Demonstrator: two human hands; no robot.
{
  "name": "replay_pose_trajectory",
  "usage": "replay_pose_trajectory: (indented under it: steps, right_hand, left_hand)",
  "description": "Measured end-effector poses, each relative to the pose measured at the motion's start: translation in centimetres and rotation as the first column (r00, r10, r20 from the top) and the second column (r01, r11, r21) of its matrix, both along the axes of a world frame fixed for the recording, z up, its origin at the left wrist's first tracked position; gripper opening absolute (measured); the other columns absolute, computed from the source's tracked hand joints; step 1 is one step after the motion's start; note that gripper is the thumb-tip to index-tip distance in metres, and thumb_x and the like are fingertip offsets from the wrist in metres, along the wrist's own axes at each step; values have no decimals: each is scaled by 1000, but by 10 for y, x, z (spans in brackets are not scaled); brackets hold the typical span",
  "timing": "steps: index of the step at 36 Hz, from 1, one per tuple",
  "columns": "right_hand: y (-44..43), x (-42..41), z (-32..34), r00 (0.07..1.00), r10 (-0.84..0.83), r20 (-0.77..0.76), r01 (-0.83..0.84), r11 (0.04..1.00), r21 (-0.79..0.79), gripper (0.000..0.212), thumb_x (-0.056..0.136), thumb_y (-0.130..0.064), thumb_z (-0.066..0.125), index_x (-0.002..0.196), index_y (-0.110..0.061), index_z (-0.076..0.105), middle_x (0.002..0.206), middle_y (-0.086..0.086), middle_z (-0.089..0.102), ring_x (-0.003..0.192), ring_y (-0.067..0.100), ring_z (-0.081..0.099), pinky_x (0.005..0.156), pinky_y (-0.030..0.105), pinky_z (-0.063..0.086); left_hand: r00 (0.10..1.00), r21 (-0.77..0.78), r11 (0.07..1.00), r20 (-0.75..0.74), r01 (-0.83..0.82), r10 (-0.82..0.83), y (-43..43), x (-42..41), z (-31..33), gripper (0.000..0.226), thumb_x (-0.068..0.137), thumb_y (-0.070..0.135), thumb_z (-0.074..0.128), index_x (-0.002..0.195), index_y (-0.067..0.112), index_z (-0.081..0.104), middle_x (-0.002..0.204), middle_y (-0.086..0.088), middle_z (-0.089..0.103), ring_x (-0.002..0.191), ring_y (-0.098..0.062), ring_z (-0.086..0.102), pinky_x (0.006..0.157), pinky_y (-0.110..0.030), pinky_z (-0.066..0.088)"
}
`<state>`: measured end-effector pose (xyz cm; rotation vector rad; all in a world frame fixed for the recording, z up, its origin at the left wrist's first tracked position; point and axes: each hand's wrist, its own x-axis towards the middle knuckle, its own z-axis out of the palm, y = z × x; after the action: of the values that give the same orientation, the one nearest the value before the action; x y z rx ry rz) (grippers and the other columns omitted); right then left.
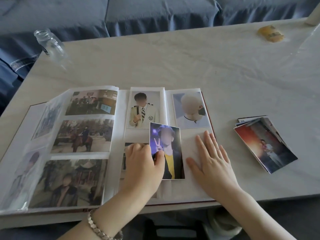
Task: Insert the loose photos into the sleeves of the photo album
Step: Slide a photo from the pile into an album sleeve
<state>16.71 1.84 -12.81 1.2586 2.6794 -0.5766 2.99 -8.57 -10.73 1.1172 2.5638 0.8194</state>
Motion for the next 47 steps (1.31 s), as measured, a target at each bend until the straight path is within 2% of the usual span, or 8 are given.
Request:
replay_pose_trajectory:
  steps: [6, 13, 18, 25, 30, 34, 38, 47]
  right_hand:
    - [0, 0, -3, 1000, -4, -9, 5, 1000, 11, 91, 63, -64, -18, 146, -28, -18, 138, -10, -37, 137, 9, -29, 111, 25, -16]
    - [-1, -1, -6, 1000, -11, -11, 11, 1000, 27, 88, 65, -62, -20, 146, -28, -17, 139, -10, -36, 138, 9, -27, 111, 26, -15]
    - [-1, -1, -6, 1000, -18, -12, 19, 1000, 24, 88, 65, -61, -20, 147, -28, -16, 140, -10, -35, 138, 9, -27, 112, 27, -14]
    - [-2, 1, -3, 1000, -12, -23, 12, 1000, 15, 76, 79, -60, -9, 147, -27, -14, 140, -10, -34, 137, 9, -29, 109, 25, -18]
    - [-1, 1, 1, 997, -20, -70, 17, 999, -41, 76, 79, -62, -7, 148, -29, -10, 141, -13, -31, 132, 4, -32, 109, 23, -16]
    - [-1, 3, 0, 997, -17, -76, 15, 999, -28, 89, 67, -65, -15, 149, -29, -8, 141, -14, -31, 130, 1, -33, 109, 21, -15]
    - [0, 3, -1, 997, -14, -80, 12, 1000, -27, 85, 72, -64, -11, 149, -29, -7, 140, -14, -31, 129, -1, -33, 109, 21, -15]
    - [0, 3, 1, 999, -3, -48, 2, 1000, -22, 80, 76, -64, -10, 148, -29, -12, 140, -13, -33, 130, 5, -33, 109, 24, -16]
  left_hand:
    - [997, -36, 999, -73, 8, -11, -12, -2, -3, 33, 89, 40, 48, 72, 12, 54, 81, 5, 45, 90, -14, 36, 76, -21, 35]
    - [995, 30, 998, -85, -46, 48, -12, -7, 0, 37, 89, 32, 52, 58, 20, 34, 68, 8, 37, 73, -16, 37, 54, -16, 27]
    - [995, 4, 1000, -100, -16, 16, -12, -2, -3, 38, 88, 32, 54, 58, 20, 34, 68, 8, 37, 74, -16, 39, 59, -22, 28]
    - [981, -78, 987, -125, 137, -146, -22, 8, -4, 26, 89, 46, 50, 78, 23, 47, 78, 11, 37, 74, -8, 41, 57, -12, 29]
    - [978, -288, 935, 17, 205, -209, -20, 4, 7, 41, 88, 59, 41, 105, 23, 52, 90, 12, 44, 77, -7, 52, 56, -8, 37]
    - [979, -246, 952, 138, 180, -149, -10, -6, 16, 35, 90, 50, 49, 104, 22, 32, 81, 11, 49, 66, -6, 56, 48, -11, 41]
    - [979, -182, 972, 167, 149, -119, -4, -9, 18, 45, 96, 37, 46, 129, 16, 25, 88, 3, 56, 74, -15, 60, 60, -27, 50]
    - [958, -192, 978, 284, 82, -24, -9, -12, 12, 10, 97, 28, 45, 99, 18, 44, 82, -3, 64, 69, -13, 64, 52, -18, 51]
